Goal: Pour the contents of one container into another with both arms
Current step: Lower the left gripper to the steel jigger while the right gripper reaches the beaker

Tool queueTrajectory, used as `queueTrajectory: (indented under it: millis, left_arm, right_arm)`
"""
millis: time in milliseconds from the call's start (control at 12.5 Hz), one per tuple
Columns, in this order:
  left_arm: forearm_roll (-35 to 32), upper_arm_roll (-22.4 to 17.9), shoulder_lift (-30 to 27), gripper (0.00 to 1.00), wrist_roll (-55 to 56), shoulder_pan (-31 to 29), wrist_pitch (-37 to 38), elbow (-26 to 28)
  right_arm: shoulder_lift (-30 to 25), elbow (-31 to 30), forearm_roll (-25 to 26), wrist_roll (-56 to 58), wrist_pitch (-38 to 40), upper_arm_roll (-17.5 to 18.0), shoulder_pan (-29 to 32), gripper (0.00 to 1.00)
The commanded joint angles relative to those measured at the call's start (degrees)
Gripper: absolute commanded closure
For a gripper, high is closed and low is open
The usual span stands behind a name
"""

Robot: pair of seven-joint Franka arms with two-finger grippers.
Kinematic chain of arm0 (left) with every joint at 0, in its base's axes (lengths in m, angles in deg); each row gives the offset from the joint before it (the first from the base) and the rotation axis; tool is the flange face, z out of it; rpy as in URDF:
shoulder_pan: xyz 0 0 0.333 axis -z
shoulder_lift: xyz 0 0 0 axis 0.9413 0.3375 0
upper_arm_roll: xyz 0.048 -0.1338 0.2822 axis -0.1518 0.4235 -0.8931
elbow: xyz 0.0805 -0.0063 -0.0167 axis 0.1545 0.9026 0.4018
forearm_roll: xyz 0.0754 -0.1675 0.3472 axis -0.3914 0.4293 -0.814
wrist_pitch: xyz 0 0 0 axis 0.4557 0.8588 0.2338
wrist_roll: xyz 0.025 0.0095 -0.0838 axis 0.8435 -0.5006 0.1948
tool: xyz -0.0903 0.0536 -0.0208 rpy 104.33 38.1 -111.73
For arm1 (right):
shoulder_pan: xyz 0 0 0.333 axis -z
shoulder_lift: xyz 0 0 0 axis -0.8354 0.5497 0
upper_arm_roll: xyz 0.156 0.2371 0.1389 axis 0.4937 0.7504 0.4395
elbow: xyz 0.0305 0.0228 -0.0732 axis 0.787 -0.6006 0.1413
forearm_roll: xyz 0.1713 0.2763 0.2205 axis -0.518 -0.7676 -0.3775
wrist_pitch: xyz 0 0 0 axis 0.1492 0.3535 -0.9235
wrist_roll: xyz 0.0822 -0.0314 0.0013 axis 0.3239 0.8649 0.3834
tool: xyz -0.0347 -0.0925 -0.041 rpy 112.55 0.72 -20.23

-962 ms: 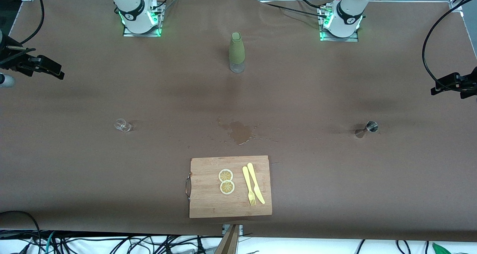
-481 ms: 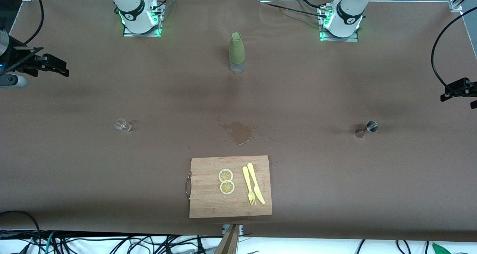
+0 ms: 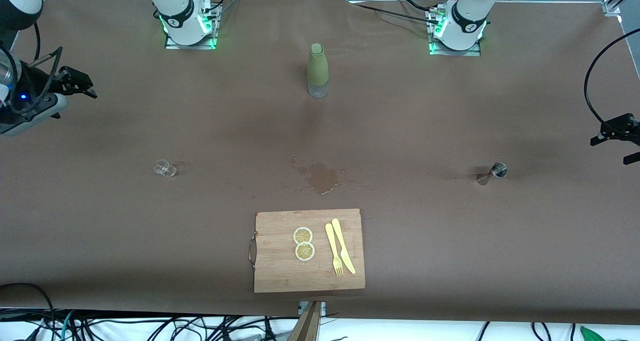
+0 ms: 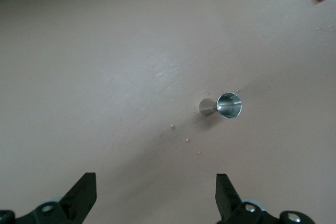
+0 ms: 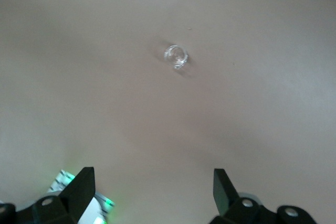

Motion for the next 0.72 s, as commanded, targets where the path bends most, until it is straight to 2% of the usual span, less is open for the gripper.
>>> queueTrajectory:
  millis: [0,160,321,481,641]
  left_arm:
    - [5.75,0.28,2.76,0.00,-13.38,-2.12,-1.06,-0.49]
    - [11.37,0.28,5.40,0.00,-24.74,-2.74,-1.15,-0.06]
    - [16.99,0.28,8.12,0.00,-31.51,-4.32,-0.89,2.04]
    - [25.68,0.28,10.93,0.00,-44.49,-4.94,-0.71,5.03]
    - [30.37,0.36,13.40,0.00,-53.92,-5.03,-0.45,6.44]
  right_arm:
    - [1.37,1.10,-0.76,9.04,0.77,-0.22,1.61,0.00]
    - [2.33,1.19,-0.85,13.87,0.77,-0.23,1.96,0.00]
    - [3.39,1.10,-2.24,18.97,0.50,-0.31,2.58,0.00]
    - [4.79,1.10,-5.84,22.49,0.50,-0.31,4.77,0.00]
    - [7.25,1.19,-10.92,29.24,0.50,-0.31,7.49,0.00]
